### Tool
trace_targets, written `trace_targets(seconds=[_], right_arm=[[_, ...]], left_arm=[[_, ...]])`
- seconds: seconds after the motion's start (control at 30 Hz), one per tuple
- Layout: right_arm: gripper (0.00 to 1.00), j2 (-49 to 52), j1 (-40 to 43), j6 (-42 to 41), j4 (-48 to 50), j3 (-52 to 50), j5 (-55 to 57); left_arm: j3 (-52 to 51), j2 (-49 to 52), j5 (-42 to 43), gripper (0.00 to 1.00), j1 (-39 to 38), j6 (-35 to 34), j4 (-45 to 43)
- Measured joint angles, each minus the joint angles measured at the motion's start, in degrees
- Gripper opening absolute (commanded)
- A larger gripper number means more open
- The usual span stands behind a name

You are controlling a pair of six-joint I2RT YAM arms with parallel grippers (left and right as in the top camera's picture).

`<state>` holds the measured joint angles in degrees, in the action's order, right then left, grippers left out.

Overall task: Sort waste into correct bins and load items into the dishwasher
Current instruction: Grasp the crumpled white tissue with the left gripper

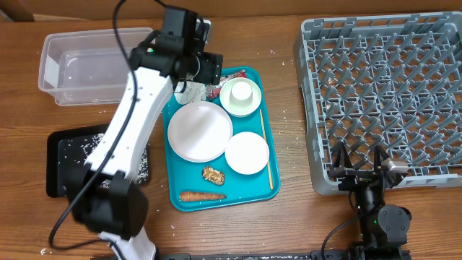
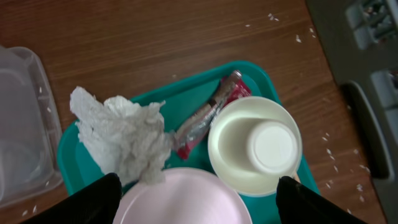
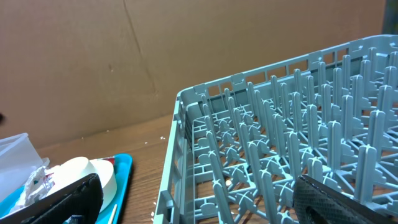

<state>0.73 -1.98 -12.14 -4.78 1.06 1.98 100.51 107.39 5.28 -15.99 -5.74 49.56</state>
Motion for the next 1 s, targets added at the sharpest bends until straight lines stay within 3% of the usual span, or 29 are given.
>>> trace_targets(seconds=[0.33, 0.47, 0.9, 1.0], right_arm=[[1.0, 0.0, 0.0, 0.0, 0.0, 0.0, 0.0], [1.0, 0.0, 0.0, 0.0, 0.0, 0.0, 0.0], [1.0, 0.0, 0.0, 0.0, 0.0, 0.0, 0.0], [1.0, 0.0, 0.0, 0.0, 0.0, 0.0, 0.0]], left_arm=[[0.0, 13.4, -9.2, 0.84, 0.0, 0.3, -2.1], [0.0, 14.1, -12.0, 0.78, 0.0, 0.4, -2.3], [-1.7, 14.5, -14.0, 0.77, 0.0, 1.4, -3.4], [-2.7, 14.6, -14.1, 0.72, 0.0, 1.5, -4.7]])
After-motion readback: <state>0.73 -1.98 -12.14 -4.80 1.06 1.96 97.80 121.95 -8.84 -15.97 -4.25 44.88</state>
